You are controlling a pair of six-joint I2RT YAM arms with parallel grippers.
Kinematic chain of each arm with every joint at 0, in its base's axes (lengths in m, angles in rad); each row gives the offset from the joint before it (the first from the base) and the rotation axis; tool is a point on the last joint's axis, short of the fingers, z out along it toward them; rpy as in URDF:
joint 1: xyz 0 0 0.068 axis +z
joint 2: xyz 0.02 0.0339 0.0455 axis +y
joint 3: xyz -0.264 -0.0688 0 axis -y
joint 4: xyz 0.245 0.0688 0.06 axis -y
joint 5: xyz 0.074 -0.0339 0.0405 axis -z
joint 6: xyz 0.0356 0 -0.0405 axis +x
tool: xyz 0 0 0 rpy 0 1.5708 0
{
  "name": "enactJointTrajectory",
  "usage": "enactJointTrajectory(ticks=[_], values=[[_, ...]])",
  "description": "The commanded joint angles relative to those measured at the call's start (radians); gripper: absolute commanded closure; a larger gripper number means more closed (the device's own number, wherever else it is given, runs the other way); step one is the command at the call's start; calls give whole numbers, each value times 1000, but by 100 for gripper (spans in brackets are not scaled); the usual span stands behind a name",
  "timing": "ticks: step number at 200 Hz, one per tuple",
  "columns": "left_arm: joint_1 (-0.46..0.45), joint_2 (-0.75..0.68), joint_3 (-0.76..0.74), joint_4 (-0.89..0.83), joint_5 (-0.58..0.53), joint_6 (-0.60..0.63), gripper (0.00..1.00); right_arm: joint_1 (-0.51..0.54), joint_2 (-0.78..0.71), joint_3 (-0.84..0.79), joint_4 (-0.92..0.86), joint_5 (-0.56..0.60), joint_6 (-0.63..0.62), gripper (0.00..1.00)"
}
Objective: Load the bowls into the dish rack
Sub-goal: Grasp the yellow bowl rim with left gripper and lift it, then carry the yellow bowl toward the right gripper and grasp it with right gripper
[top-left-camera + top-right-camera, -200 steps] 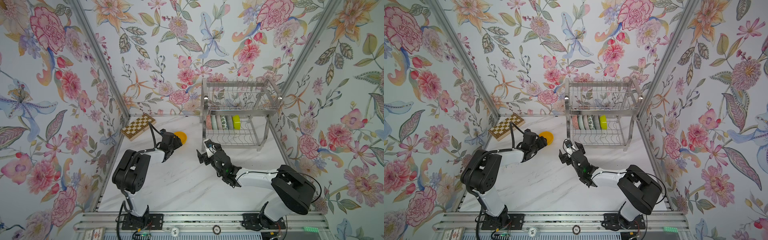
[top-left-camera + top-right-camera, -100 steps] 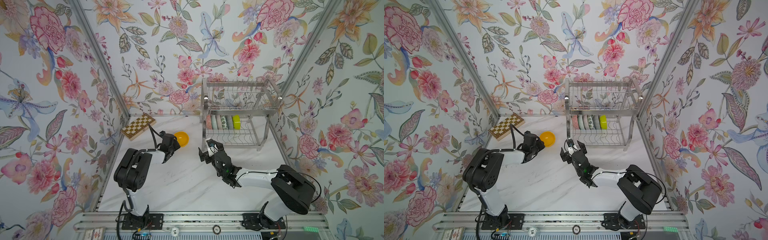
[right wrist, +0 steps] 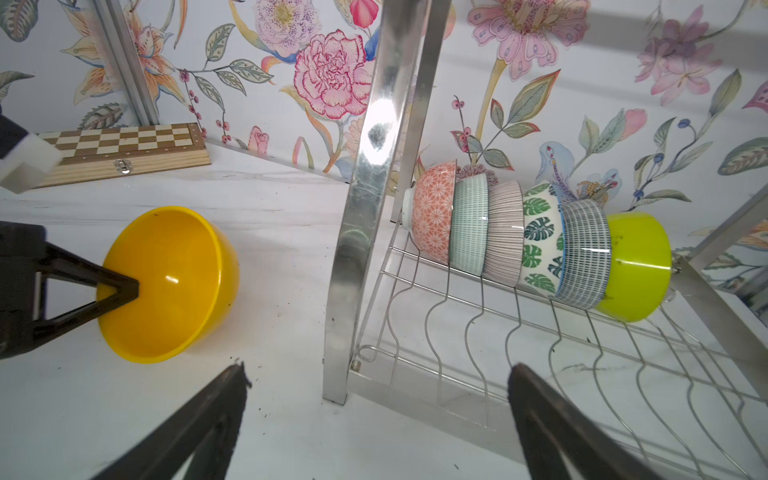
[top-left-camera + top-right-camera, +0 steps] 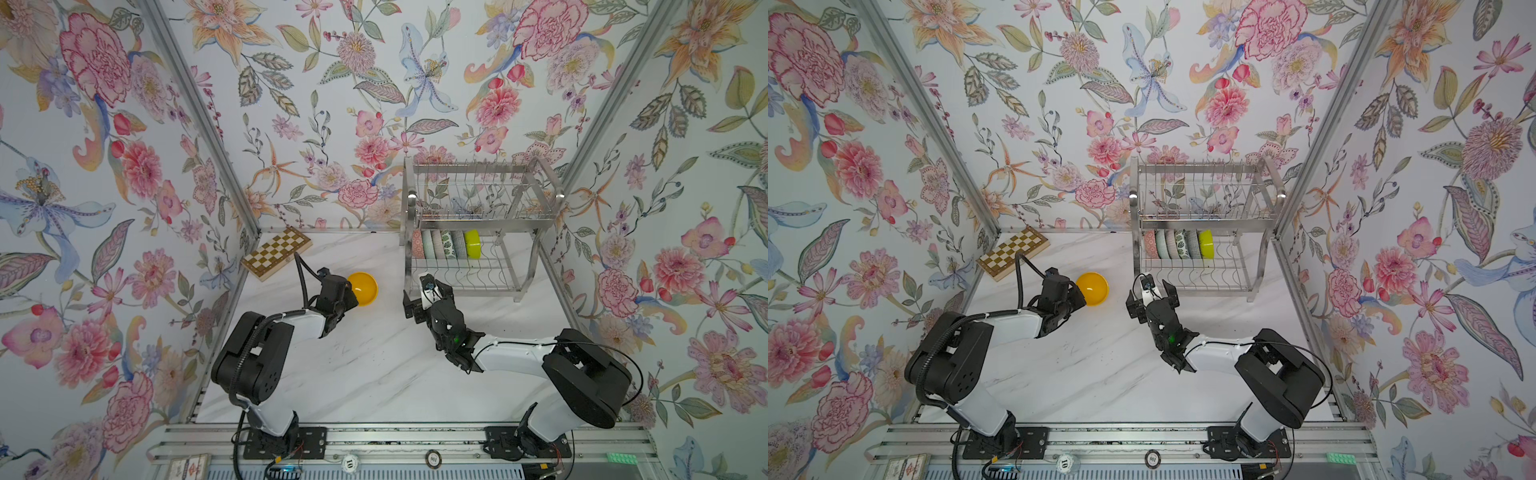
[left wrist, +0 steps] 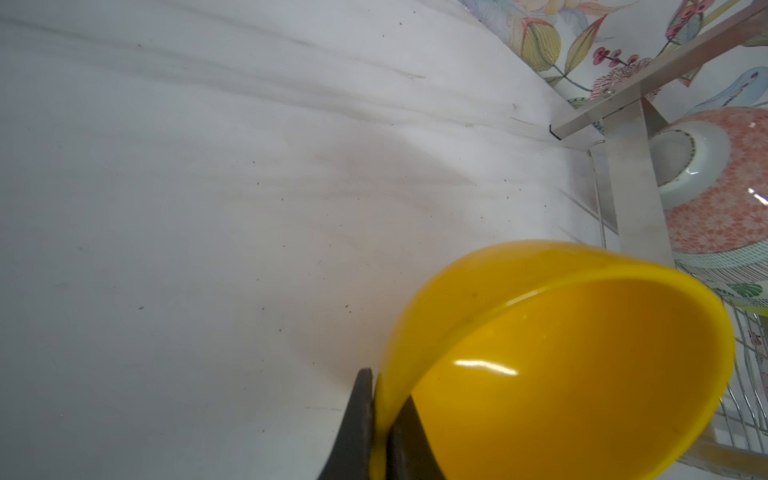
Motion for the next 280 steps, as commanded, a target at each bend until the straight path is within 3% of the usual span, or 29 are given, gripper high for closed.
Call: enactJointTrajectory(ticks=[1,57,87,124,153,180,230,280], values=[[-87,-74,-9,-12,-111,77,100,-28,-4,19,-62,-5,82,1],[-314,-156,-15,-60,-322,119,100,-116,-64,-9,-130,-92,224,1],[-412,-163,-41,-37,-395,82,100,-161,-99,-31,-143,-134,279,1],[-564,-114,-46,62,-510,41,100,-181,-150,-53,-230,-143,355,1],[-645,-31,-13,145,-575,41,100,-227,-267,-112,-325,-249,493,4],[-674,27,33,181,-613,56,100,-218,-388,-184,-335,-284,543,13],[-674,78,95,239,-654,116,100,-185,-520,-250,-350,-300,536,19],[-670,76,147,283,-638,208,100,-184,-456,-249,-288,-338,508,26]])
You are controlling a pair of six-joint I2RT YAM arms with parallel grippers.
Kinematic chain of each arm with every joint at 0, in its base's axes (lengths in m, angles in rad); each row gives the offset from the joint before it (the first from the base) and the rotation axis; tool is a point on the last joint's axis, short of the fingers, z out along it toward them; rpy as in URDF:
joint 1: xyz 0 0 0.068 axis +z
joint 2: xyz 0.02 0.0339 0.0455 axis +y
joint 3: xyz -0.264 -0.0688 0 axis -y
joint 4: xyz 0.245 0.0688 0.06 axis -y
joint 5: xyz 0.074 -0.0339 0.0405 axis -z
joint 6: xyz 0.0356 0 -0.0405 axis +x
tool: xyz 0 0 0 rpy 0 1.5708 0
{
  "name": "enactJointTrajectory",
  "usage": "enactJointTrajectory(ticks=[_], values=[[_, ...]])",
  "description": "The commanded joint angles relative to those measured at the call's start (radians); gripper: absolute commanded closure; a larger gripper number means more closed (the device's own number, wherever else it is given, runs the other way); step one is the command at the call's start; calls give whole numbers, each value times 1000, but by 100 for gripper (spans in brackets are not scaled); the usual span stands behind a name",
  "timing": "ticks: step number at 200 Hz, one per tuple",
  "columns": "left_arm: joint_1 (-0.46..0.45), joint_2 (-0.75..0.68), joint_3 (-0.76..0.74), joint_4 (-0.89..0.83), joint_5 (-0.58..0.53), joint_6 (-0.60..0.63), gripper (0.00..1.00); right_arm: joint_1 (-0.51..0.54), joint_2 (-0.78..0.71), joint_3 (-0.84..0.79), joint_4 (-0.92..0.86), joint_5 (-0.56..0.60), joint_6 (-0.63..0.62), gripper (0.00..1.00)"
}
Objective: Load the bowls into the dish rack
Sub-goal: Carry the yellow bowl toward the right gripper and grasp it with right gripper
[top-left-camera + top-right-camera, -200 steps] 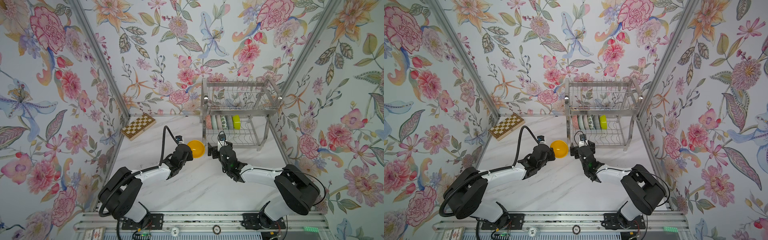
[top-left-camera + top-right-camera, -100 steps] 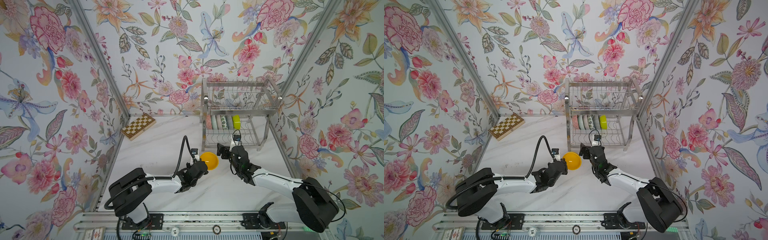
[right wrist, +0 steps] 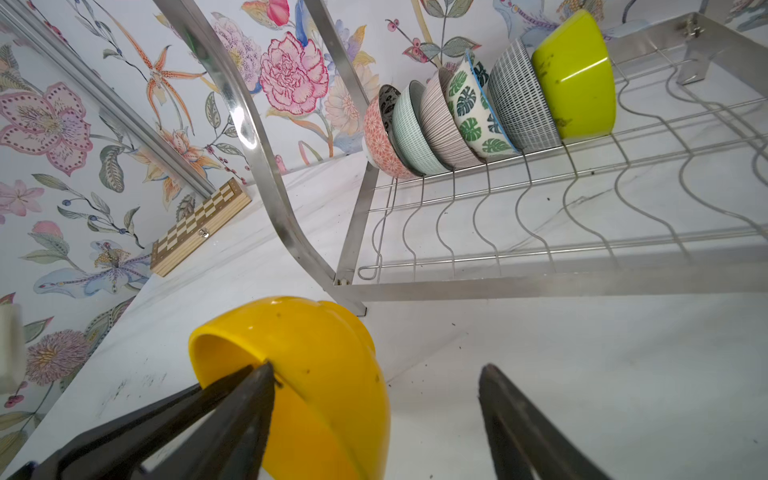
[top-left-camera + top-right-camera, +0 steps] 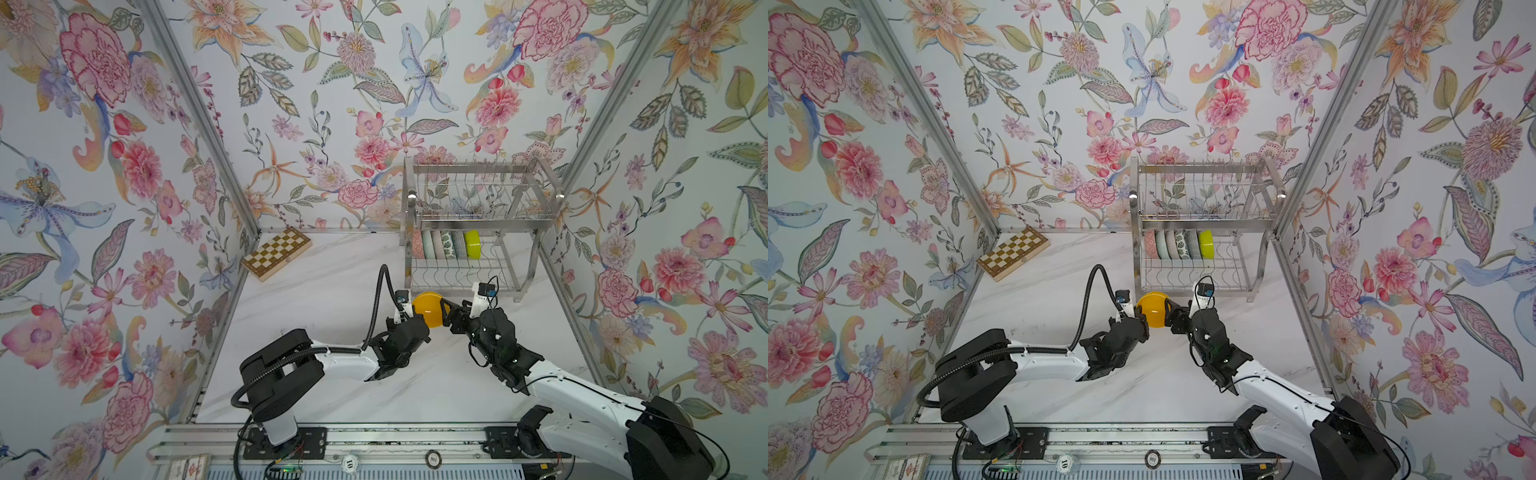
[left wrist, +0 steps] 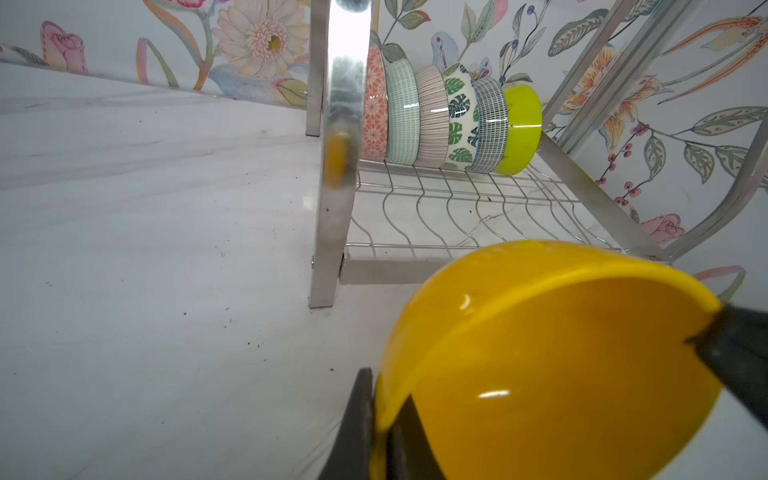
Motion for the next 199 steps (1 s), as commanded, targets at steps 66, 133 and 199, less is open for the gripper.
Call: enactJointTrajectory(ticks=[66,133,199], values=[[8,0,45,120,2,124,100,-21,133,71,58,38,-15,73],[34,-3,15,142,84,-2,35,-27,64,48,164,151,95,99],[41,43,-77,471,235,-85,28,-6,76,13,323,164,222,99]])
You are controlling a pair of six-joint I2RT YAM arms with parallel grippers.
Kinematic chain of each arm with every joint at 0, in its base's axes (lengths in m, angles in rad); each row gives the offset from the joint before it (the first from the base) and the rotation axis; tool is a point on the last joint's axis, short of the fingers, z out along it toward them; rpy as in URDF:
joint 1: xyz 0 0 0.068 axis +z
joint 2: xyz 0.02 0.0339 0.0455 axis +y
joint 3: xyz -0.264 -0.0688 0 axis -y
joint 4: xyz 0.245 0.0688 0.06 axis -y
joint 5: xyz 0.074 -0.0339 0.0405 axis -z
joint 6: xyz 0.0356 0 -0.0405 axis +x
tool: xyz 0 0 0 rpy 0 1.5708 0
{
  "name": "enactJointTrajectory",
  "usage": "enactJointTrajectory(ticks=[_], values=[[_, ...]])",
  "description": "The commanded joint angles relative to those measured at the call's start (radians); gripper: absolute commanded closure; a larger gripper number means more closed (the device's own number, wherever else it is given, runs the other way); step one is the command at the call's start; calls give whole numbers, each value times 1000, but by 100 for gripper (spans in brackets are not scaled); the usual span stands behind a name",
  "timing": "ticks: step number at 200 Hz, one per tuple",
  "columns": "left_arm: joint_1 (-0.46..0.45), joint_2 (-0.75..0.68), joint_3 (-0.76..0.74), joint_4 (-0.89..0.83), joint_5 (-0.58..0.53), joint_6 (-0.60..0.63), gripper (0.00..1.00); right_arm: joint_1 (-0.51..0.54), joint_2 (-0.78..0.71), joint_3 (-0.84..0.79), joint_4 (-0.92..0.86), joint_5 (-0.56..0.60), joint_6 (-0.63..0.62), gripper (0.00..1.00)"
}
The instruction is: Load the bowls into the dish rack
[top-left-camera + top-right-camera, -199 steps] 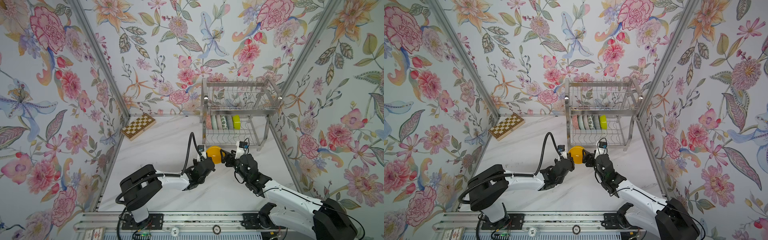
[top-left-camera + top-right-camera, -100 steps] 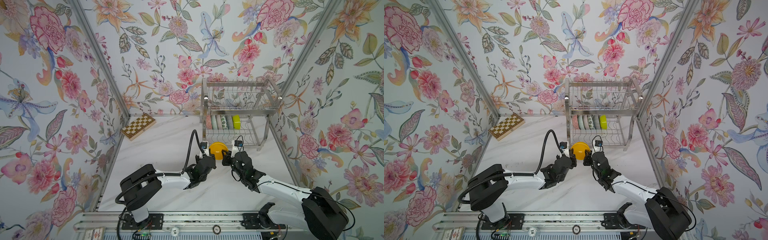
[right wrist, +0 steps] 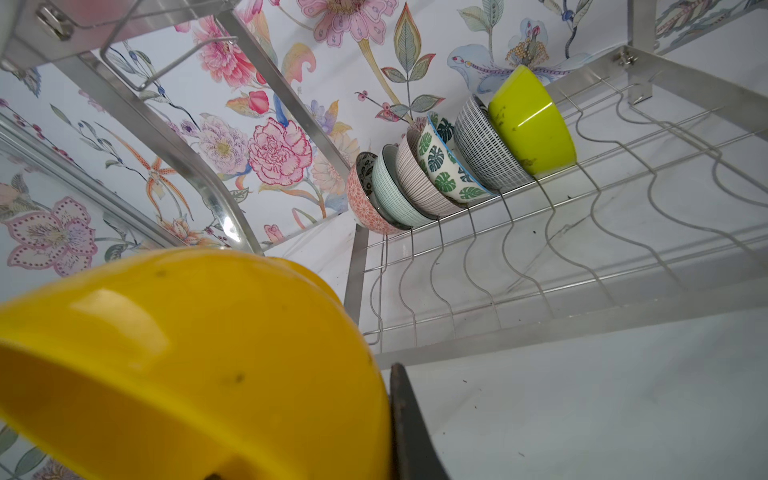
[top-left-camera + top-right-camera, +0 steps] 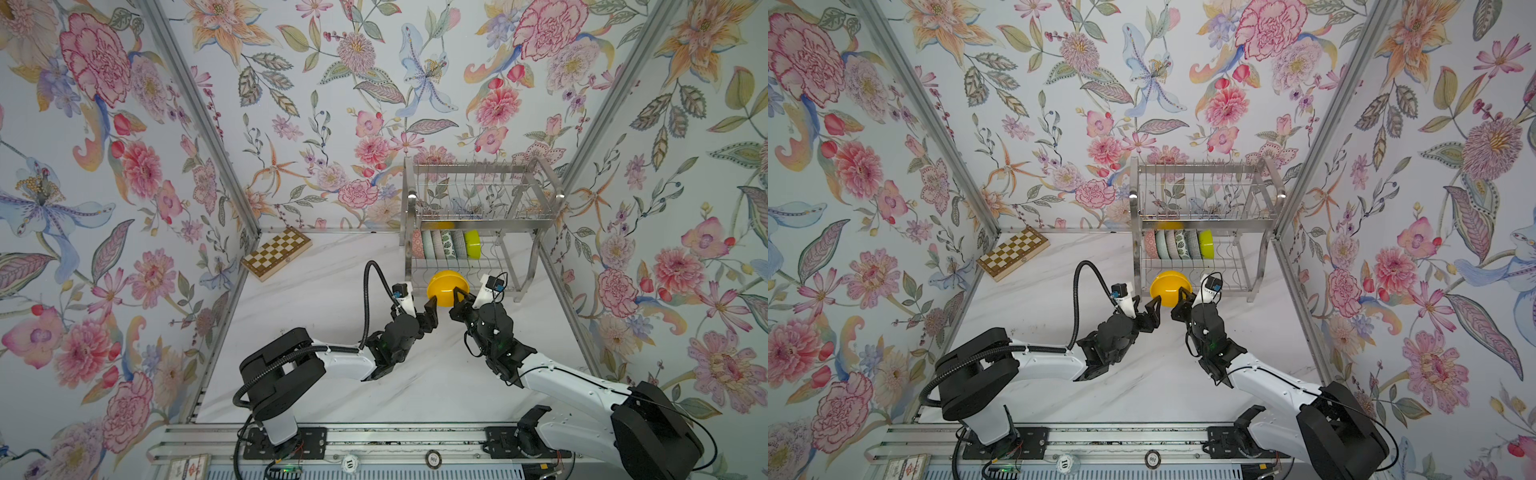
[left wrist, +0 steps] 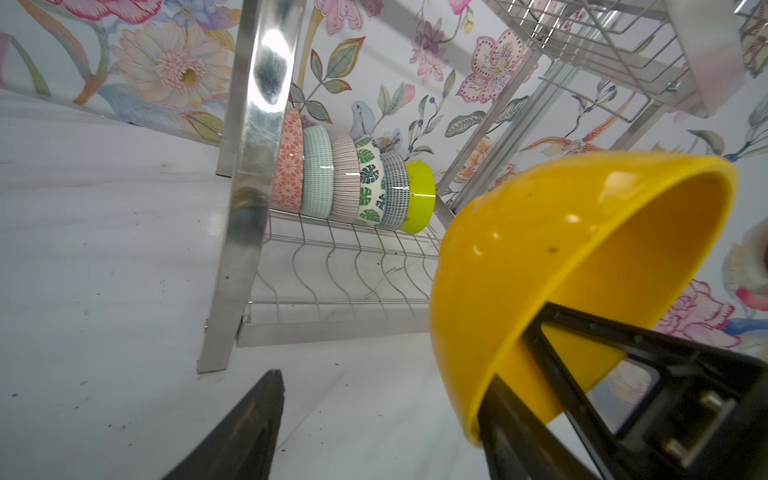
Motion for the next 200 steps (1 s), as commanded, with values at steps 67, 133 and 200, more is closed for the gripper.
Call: enactJointTrajectory(ticks=[67,133,200], values=[[27,53,-18,184,89,-92,53,92,31,-41,271,65,47,98],[47,47,-34,224,70,-107,100,119,37,-26,262,46,20,75],[63,65,43,161,-153,-6,100,44,-219,20,-39,-56,189,21]])
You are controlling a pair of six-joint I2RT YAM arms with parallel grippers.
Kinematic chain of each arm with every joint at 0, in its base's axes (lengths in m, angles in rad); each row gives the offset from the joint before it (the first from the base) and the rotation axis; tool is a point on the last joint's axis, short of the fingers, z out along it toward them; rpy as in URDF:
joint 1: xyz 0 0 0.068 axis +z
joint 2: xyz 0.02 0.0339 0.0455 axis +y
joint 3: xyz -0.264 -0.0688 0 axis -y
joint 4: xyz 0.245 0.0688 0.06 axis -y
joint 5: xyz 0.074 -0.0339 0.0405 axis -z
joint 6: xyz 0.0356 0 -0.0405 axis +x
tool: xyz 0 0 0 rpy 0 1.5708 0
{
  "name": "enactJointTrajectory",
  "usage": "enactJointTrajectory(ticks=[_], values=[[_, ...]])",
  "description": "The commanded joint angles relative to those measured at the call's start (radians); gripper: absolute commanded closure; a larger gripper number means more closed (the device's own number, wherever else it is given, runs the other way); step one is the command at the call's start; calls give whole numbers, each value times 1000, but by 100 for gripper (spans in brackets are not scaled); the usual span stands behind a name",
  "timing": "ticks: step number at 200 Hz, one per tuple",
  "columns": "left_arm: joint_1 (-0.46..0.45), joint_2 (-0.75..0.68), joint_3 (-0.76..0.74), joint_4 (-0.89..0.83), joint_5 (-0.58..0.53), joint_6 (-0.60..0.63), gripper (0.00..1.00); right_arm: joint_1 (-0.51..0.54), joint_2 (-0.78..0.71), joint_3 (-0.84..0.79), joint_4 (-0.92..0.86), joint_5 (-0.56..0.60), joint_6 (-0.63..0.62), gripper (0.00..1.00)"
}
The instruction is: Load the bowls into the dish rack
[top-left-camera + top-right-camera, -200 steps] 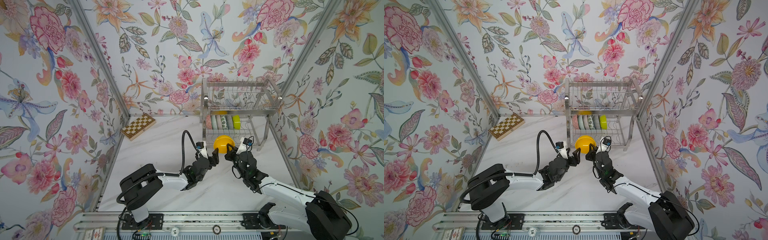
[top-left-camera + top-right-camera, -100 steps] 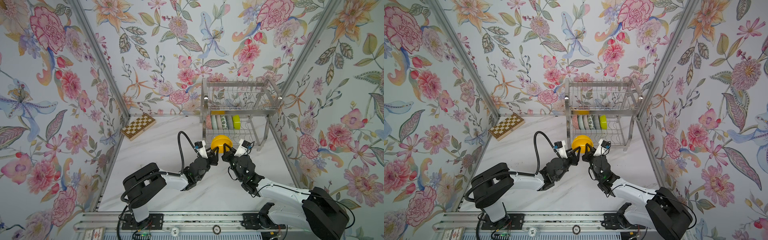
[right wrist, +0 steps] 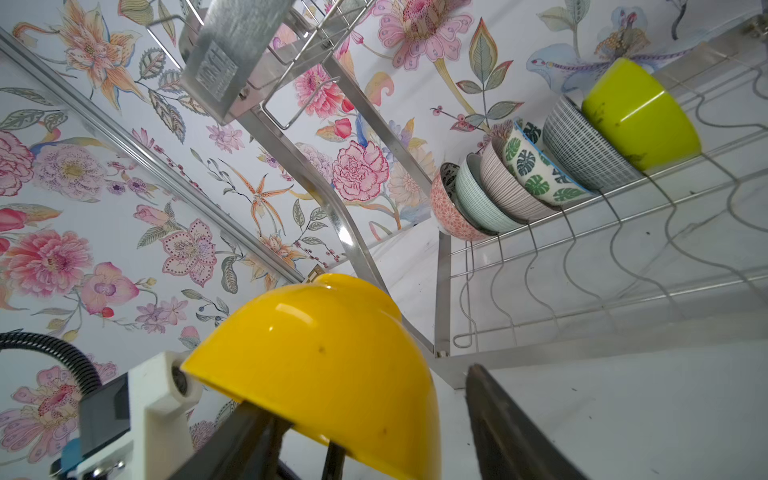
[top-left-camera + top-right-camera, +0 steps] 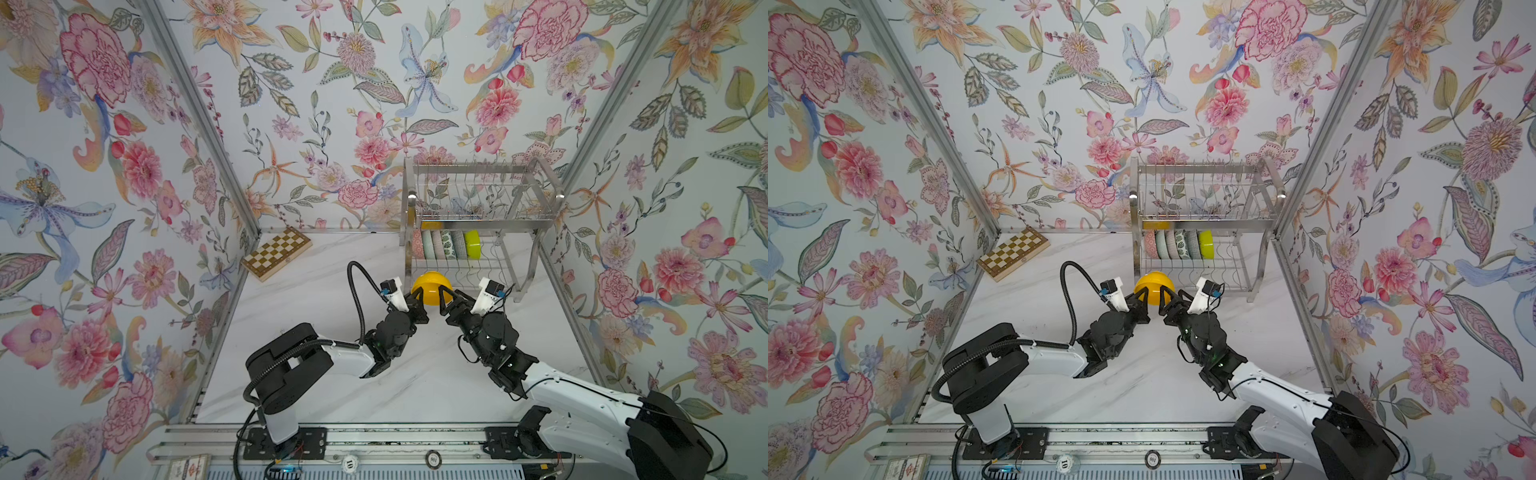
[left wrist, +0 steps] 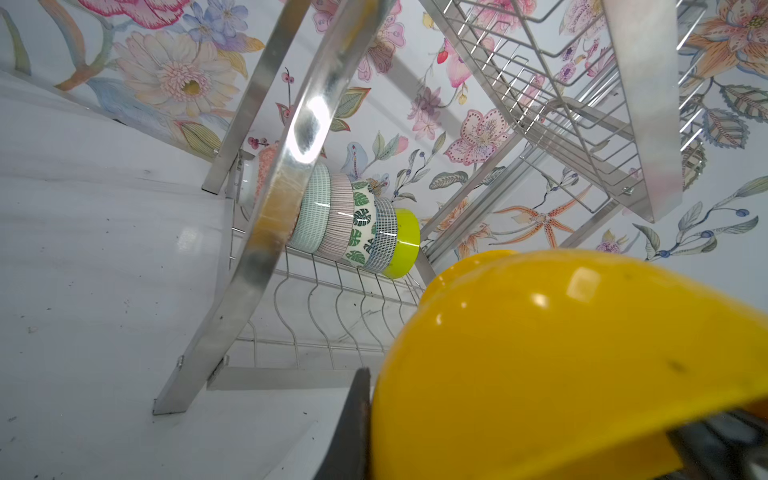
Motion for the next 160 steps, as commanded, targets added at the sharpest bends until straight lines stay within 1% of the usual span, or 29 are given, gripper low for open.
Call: enactJointTrajectory(ticks=[1,8,27,30,50,57,61,71,80,101,122,160], values=[[11,27,49,-4,-128,73,100,-56,-92,47,-92,-28,110,20],[9,39,67,1,-149,105,100,-68,-117,57,-118,-37,140,18],[8,80,121,17,-210,181,100,-103,-167,84,-182,-48,246,2],[8,88,131,19,-223,195,100,-109,-173,85,-181,-53,264,1],[6,127,174,49,-283,268,100,-168,-182,101,-187,-104,411,1],[3,140,192,59,-302,298,100,-181,-175,112,-197,-132,487,1],[0,147,199,67,-315,320,100,-219,-168,116,-196,-151,527,1],[-3,167,224,90,-334,372,100,-251,-148,118,-177,-199,623,1],[-4,188,243,107,-340,413,100,-263,-126,112,-141,-222,706,1],[-7,218,283,125,-353,471,100,-262,-78,107,-65,-249,835,1],[-8,255,326,133,-351,532,100,-247,-50,108,-27,-237,908,1],[-8,308,361,160,-344,578,100,-228,-20,115,35,-213,952,1]])
